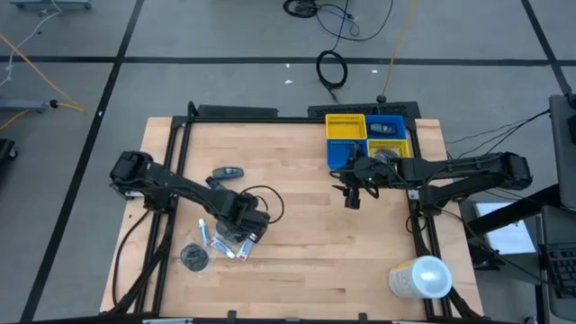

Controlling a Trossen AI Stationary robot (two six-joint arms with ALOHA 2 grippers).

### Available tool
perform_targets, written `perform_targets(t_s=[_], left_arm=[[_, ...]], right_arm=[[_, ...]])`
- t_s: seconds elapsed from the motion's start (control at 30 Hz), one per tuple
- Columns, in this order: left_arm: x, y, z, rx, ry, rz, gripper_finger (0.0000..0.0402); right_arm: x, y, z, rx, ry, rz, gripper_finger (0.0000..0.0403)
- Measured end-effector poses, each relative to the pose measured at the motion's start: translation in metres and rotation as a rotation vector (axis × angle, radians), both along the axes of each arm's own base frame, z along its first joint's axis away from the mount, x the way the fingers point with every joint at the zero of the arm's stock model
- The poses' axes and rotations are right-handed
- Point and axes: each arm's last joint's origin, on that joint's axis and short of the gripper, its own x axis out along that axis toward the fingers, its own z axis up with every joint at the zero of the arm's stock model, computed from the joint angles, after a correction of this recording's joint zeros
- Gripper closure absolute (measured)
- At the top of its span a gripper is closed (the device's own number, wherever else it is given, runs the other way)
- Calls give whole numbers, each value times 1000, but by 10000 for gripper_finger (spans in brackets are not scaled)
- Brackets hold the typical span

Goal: Pick & Place Travel size toiletries
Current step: Put the black hairbrush into the bottom yellow basket

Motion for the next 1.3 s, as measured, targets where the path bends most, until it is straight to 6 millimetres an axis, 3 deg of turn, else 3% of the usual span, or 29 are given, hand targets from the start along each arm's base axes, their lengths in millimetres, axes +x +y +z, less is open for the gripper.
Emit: perform_targets(t_s=[0.17, 0.5, 0.7, 1.07, 1.3], left_arm=[[5, 5, -14, -2, 57, 24, 260], [6, 12, -17, -1, 78, 169, 152], [7, 11, -24, 12, 112, 234, 137], [6, 12, -52, 24, 290, 262, 182], [4, 11, -50, 10, 298, 260, 290]], right_arm=[[0, 4, 0, -20, 4, 35, 193], [0, 4, 0, -22, 5, 36, 193], [0, 4, 0, -32, 11, 46, 193], [0, 4, 0, -32, 9, 46, 193], [1, 4, 0, -32, 6, 46, 193]])
